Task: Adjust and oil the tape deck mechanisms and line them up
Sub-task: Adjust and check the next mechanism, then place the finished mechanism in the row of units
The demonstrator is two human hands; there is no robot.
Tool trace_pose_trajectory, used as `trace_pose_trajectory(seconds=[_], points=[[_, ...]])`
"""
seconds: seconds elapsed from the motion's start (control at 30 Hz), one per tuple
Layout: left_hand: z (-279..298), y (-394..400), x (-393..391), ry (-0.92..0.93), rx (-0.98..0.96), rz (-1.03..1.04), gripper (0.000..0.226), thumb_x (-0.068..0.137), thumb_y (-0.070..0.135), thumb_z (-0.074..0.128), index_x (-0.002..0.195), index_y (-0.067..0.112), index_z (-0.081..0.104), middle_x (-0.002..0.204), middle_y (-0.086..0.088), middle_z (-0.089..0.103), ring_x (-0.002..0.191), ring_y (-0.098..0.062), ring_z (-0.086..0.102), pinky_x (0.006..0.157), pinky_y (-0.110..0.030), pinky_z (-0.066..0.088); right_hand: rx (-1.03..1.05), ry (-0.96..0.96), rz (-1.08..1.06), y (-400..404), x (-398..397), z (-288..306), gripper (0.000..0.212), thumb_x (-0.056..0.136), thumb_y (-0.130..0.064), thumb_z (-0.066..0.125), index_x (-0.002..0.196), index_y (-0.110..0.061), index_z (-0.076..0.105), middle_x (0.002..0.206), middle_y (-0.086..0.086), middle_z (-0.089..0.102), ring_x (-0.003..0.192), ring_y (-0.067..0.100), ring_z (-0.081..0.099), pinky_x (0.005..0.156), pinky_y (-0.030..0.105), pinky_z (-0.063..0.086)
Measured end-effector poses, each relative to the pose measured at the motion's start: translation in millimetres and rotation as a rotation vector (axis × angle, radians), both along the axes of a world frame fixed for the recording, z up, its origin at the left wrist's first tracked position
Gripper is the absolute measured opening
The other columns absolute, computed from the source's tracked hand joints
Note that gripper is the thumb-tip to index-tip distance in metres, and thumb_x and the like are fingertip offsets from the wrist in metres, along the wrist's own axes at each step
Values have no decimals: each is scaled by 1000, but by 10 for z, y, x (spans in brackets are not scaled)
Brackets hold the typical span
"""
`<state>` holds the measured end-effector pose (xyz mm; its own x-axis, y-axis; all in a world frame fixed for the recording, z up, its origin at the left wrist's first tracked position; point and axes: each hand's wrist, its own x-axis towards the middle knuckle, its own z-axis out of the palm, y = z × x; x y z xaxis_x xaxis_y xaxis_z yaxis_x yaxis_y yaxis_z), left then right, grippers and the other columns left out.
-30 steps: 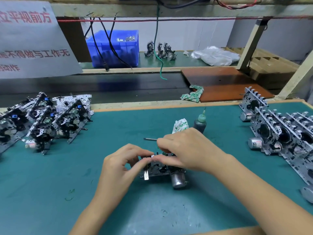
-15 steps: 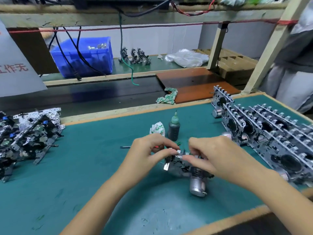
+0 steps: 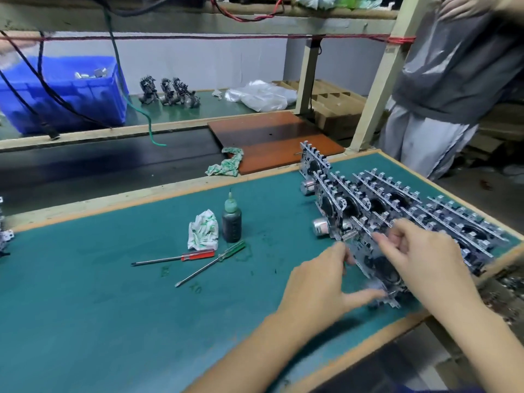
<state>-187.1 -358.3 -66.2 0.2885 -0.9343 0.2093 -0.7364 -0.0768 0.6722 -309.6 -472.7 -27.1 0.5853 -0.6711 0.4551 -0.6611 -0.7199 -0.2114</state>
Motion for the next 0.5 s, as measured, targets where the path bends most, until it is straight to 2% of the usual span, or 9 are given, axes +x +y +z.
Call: trace_pose_trajectory(seconds=[0.1,0.17,0.23,0.33,0.4,0.47,0.5], points=[[-123,-47,-205,-61,99,-57,52,78,51,69,112,19,47,108,-1,60,100,-24,55,82,-41,45,2,-26,-34,-27,19,-29,36,81,-38,64,60,-20,41,41,-5,40,39,18,36,43,23,22],[-128,-96,-237,-103,91,-25,47,83,42,66,118,16,48,113,-6,60,106,-26,53,85,-41,44,-17,-31,-20,-8,48,-15,36,80,-35,65,60,-19,39,40,-7,36,38,8,28,44,15,17],[-129,-117,-246,-178,84,0,45,86,42,64,119,14,50,113,-7,59,107,-27,52,84,-40,43,-22,-31,-12,14,62,-3,37,80,-31,67,60,-18,39,39,-8,34,38,4,24,45,13,16],[-115,-111,-269,-265,99,4,44,88,42,61,118,12,51,113,-7,58,107,-28,51,81,-40,41,-34,-30,-15,36,70,15,35,82,-28,68,62,-16,41,40,-10,32,37,16,27,44,17,16],[-94,-121,-271,-326,114,-2,44,88,42,60,117,11,52,111,-8,58,107,-28,51,80,-39,41,-30,-22,-22,48,83,35,34,83,-28,67,64,-16,41,42,-12,30,39,18,28,43,19,16],[-98,-108,-280,-385,107,-20,43,84,48,63,109,13,58,103,-5,61,101,-24,56,74,-34,42,-20,5,-24,54,91,41,33,86,-28,65,65,-15,41,43,-11,30,41,20,31,43,25,19],[-137,-104,-287,-520,101,-14,43,77,56,66,98,19,64,91,2,63,90,-16,60,67,-27,43,-15,16,-25,60,95,44,33,87,-28,64,66,-15,41,43,-10,31,42,21,32,44,27,19]])
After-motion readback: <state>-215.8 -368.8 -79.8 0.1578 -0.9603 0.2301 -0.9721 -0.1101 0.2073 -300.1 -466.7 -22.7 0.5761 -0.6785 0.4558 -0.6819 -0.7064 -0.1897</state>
